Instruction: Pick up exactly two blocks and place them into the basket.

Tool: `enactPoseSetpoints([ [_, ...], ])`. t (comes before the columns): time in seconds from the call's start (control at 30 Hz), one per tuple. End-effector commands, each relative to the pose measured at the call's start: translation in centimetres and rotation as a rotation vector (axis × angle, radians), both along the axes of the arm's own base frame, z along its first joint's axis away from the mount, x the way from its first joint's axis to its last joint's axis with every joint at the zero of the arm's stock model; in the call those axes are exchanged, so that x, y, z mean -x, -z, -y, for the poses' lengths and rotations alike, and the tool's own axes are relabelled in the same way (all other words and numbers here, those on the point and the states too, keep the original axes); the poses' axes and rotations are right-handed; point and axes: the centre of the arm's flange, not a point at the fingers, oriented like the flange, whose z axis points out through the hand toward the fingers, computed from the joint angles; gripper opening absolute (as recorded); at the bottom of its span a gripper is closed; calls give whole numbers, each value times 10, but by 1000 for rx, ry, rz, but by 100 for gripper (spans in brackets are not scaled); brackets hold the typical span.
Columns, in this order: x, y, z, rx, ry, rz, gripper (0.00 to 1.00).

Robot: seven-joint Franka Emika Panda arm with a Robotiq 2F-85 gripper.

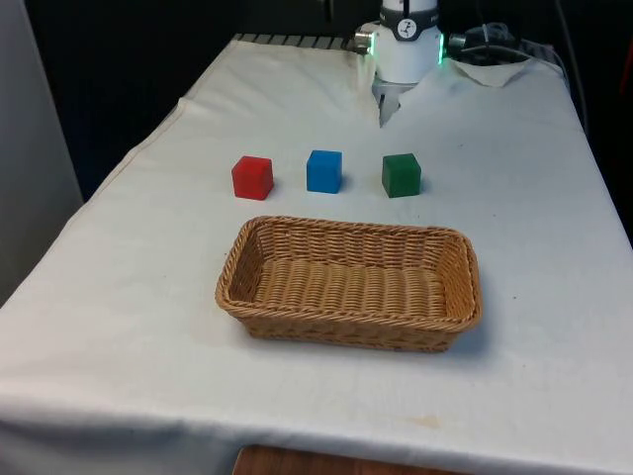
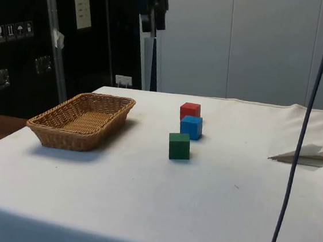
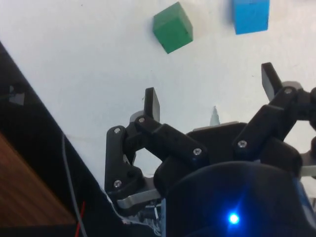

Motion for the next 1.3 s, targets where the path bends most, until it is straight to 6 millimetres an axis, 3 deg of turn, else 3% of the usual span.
enactPoseSetpoints([
  [0.0,1,2,3,1,-1,2,100],
  [0.67,25,45,66,29,4,60,100],
  [1.27,47,86,101,68,28,77,100],
])
